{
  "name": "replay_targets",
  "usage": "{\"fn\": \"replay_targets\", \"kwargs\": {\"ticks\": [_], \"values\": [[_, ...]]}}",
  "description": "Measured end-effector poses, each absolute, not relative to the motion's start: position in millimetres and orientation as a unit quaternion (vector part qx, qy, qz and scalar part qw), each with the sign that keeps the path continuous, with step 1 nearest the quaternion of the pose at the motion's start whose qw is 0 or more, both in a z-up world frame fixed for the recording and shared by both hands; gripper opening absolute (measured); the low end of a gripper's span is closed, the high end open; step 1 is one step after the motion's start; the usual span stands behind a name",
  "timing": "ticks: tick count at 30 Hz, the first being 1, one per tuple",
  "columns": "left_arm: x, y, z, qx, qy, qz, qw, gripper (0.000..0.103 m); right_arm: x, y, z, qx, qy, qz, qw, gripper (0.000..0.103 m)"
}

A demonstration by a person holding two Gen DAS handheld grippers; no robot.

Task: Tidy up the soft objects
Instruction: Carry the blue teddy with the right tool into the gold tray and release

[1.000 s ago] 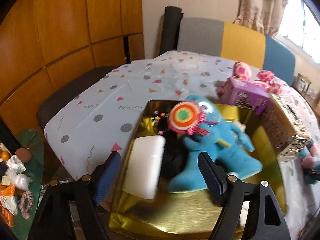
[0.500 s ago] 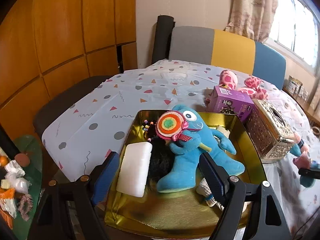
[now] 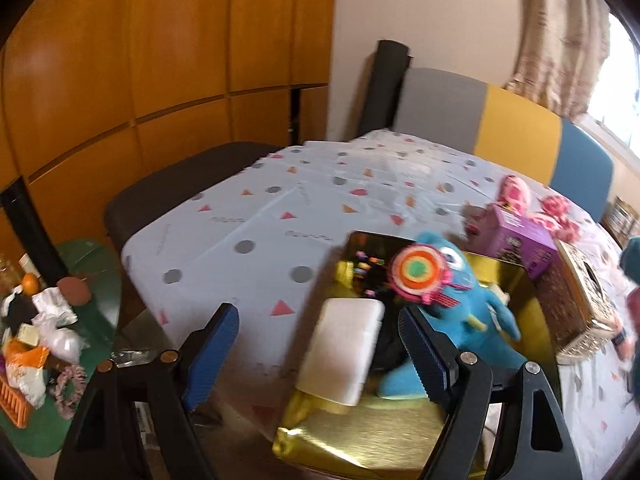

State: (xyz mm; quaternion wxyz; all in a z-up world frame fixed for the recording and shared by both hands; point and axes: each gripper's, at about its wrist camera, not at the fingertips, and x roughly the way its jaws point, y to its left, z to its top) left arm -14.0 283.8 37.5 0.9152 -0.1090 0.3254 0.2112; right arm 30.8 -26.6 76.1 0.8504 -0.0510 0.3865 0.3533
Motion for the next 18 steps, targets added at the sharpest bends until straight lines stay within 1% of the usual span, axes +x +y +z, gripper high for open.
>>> {"fn": "replay_targets", "kwargs": {"ticks": [5, 9, 11, 14, 16, 18], "values": [[-26, 309, 37, -0.122, 0.319, 0.246, 0.907, 0.084, 29, 53, 52, -0.102, 0.394, 0.427, 0.807, 0.053], [-34, 325, 37, -0.127, 0.316, 0.267, 0.902, 0.085, 32, 113, 16, -0.151, 0.412, 0.458, 0.773, 0.054], [-38, 331, 35, -0.132, 0.317, 0.274, 0.898, 0.085, 35, 132, -3, -0.173, 0.422, 0.462, 0.761, 0.058], [-42, 337, 32, -0.135, 0.320, 0.280, 0.895, 0.085, 37, 161, -34, -0.217, 0.447, 0.446, 0.744, 0.061], [-44, 338, 31, -0.134, 0.321, 0.282, 0.894, 0.085, 43, 165, -47, -0.218, 0.462, 0.443, 0.737, 0.066], [-45, 340, 30, -0.133, 0.322, 0.283, 0.894, 0.085, 40, 164, -44, -0.206, 0.463, 0.451, 0.735, 0.070]]}}
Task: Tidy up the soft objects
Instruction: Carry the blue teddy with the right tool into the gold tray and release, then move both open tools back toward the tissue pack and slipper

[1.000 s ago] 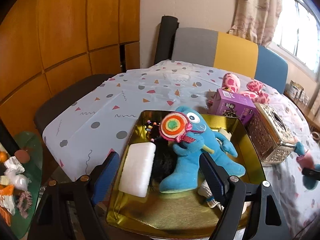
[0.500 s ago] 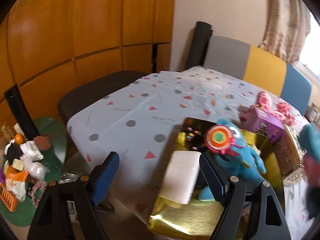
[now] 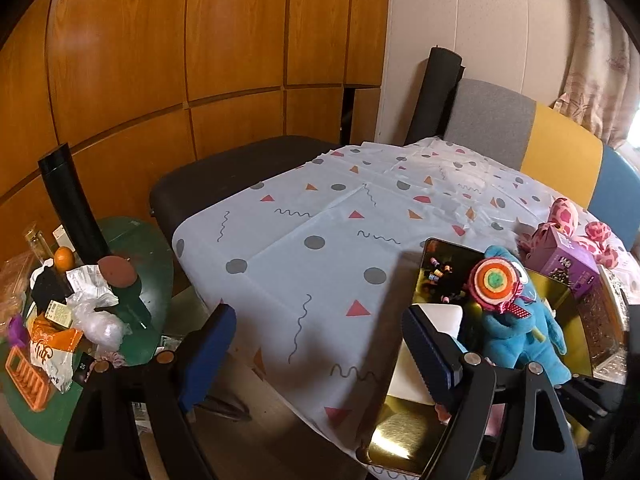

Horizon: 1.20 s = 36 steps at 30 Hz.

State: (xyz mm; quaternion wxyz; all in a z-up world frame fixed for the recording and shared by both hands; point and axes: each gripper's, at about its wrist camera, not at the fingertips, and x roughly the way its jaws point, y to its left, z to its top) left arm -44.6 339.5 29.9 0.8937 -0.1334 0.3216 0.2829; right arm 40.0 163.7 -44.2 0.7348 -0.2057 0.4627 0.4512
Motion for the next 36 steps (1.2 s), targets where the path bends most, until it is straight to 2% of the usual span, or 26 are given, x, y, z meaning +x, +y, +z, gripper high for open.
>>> {"fn": "replay_targets", "kwargs": {"ticks": [5, 17, 36], "values": [[-42, 338, 28, -0.135, 0.323, 0.280, 0.894, 0.086, 38, 151, -30, -0.179, 0.461, 0.450, 0.744, 0.074], [-38, 301, 43, -0.086, 0.309, 0.246, 0.915, 0.086, 36, 95, 5, -0.133, 0.431, 0.405, 0.796, 0.074], [-19, 220, 52, -0.010, 0.312, 0.163, 0.936, 0.086, 62, -43, 43, -0.063, 0.396, 0.280, 0.873, 0.074]]}}
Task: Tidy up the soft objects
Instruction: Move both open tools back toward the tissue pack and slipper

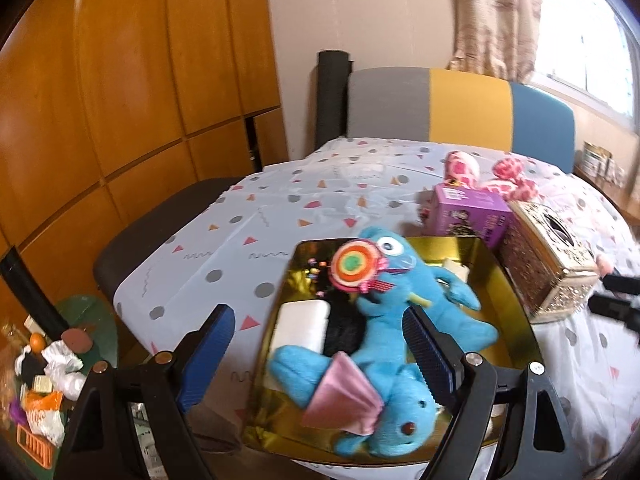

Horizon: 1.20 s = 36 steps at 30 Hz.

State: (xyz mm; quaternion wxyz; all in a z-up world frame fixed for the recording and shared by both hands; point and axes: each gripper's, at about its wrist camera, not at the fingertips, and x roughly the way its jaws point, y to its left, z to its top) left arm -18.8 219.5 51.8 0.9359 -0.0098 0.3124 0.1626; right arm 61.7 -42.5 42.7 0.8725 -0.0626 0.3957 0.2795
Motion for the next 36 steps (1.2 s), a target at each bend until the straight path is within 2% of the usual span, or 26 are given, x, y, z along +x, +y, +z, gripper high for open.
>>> {"fn": "replay_targets", "kwargs": {"ticks": [19, 23, 25, 27, 36], "values": [[3, 143, 49, 0.057, 0.324, 0.082, 0.941, 0.086, 100, -249, 43, 0.040, 0.382, 0.028, 0.923, 0.074], [9, 118, 48, 0.072, 0.326, 0.046, 0.941, 0.086, 100, -308, 26, 0.105, 0.369, -0.080, 0.920, 0.074], [14, 101, 47, 0.085, 0.328, 0.027, 0.940, 0.086, 99, -343, 18, 0.188, 0.377, -0.121, 0.899, 0.074], [19, 83, 45, 0.094, 0.331, 0.004, 0.939, 0.086, 94, -361, 16, 0.227, 0.367, -0.148, 0.890, 0.074], [39, -11, 33, 0.134, 0.339, -0.104, 0.925, 0.086, 82, -392, 4, 0.293, 0.375, -0.179, 0.861, 0.074]]}}
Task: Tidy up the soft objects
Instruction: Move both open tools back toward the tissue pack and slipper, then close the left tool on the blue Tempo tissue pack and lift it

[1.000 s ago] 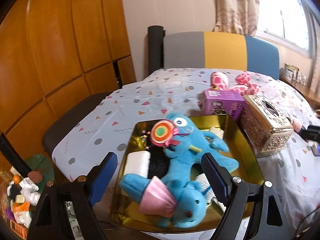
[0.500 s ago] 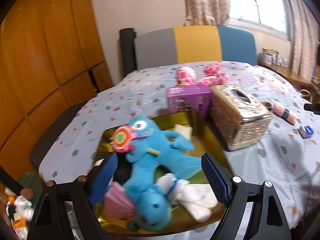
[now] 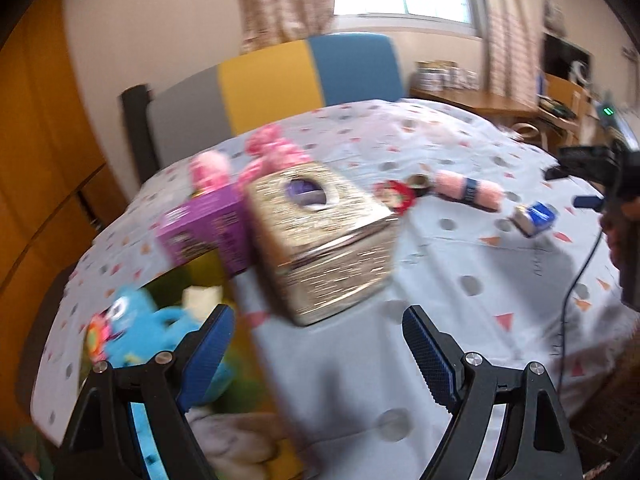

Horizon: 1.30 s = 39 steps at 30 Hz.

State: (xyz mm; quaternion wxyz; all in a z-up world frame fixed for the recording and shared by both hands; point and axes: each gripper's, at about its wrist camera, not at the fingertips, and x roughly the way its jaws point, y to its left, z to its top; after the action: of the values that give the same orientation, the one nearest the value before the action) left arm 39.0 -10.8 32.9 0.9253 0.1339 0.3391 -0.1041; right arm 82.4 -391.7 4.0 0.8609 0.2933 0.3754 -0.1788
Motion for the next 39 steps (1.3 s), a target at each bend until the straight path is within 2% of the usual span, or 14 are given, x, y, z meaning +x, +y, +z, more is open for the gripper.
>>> {"fn": "replay_targets", "kwargs": {"ticks": [17, 33, 39], "values": [[64, -111, 10, 0.186, 0.357, -0.195, 0.894, 0.086, 75, -413, -4, 0.352, 0.360, -0.201, 0.840, 0.074], [94, -171, -7, 0.184, 0.375, -0.249, 0.874, 0.086, 49, -440, -2, 0.431, 0.296, -0.229, 0.821, 0.074], [112, -207, -12, 0.187, 0.370, -0.292, 0.862, 0.082, 38, -452, -7, 0.473, 0.272, -0.236, 0.804, 0.074]]}}
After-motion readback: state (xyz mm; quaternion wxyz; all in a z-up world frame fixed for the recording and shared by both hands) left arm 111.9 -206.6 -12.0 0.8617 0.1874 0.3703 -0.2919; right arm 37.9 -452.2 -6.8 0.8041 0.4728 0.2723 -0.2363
